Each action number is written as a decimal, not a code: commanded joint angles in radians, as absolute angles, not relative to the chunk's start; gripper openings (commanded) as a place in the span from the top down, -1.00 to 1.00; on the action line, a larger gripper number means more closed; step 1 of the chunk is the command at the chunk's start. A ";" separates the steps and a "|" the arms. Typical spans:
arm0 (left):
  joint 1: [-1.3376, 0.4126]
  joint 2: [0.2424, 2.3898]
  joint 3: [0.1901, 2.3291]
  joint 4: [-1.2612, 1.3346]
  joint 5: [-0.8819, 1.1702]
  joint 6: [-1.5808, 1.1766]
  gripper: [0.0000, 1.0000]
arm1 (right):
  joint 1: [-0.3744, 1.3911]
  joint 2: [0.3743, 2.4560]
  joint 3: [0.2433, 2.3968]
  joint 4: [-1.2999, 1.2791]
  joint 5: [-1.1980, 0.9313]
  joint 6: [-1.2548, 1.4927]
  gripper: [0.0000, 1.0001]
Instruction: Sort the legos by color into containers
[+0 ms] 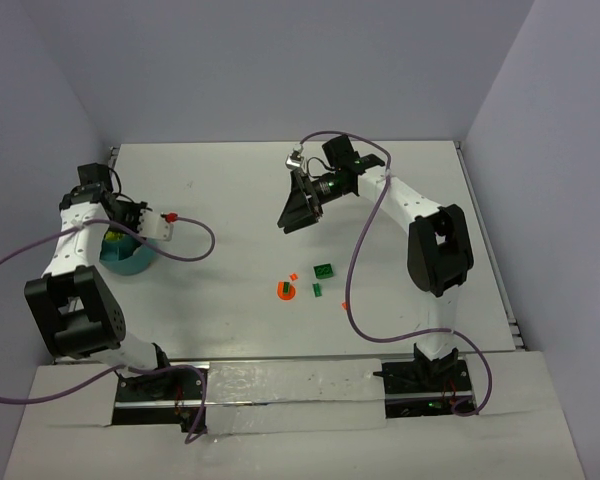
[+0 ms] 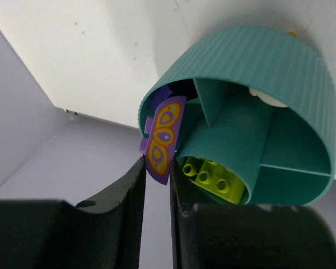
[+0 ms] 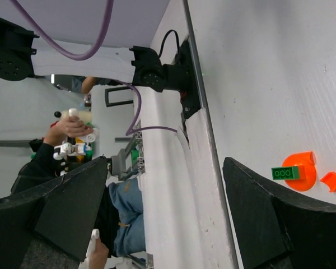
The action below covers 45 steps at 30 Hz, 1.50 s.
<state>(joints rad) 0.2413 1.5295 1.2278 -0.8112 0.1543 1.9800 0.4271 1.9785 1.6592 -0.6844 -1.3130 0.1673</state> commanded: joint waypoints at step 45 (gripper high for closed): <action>-0.013 1.169 1.162 -0.665 0.758 0.354 -0.71 | 0.388 1.867 1.484 -0.912 -0.386 -0.559 -0.64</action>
